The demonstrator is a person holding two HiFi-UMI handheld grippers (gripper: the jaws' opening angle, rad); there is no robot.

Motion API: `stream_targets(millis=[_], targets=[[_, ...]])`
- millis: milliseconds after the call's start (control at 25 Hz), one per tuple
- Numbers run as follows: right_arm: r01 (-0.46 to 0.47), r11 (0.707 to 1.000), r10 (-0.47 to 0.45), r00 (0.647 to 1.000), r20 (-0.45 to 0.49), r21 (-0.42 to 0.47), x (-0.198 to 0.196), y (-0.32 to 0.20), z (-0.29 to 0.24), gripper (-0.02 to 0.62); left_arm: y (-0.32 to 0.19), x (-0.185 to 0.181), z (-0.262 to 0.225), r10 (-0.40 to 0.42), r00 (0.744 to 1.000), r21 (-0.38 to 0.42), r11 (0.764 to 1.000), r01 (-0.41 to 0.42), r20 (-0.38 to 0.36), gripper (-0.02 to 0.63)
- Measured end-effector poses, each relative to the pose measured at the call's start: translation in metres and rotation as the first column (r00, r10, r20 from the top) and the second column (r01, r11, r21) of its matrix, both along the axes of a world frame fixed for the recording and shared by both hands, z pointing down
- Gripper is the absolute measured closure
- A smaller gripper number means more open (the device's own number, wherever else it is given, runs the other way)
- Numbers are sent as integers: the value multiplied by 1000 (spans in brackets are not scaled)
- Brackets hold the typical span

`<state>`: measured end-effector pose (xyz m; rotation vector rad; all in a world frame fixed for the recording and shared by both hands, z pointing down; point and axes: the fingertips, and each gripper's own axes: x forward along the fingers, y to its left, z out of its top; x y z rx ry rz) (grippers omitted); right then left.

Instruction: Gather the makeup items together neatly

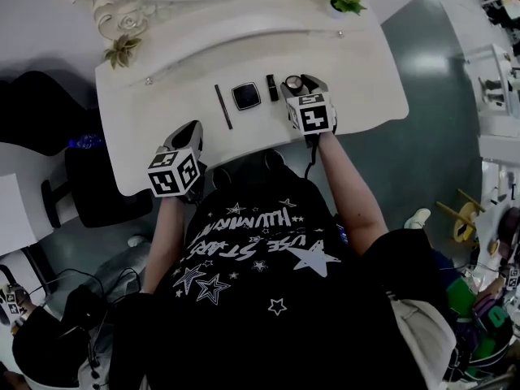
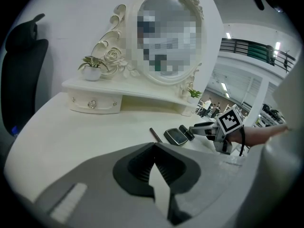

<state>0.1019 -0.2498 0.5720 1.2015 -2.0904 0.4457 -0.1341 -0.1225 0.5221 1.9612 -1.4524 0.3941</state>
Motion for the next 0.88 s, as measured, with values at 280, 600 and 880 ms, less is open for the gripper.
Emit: stream_targets(millis=[280,600,880], targets=[[-6,1000,5,1000,-24,-31,4,4,12,344,1,-2,0,2,1000,3,1000,-2,-5,603],[-41,998,39,998,-39,-39,6,5,10,324,3,-11,-3,18,1000,11,1000,-18,-12,603],[-140,990,140,990,-18,-8,17,10,-10,281,6,-30,-12,37,999,42,998,-36,-22,603]])
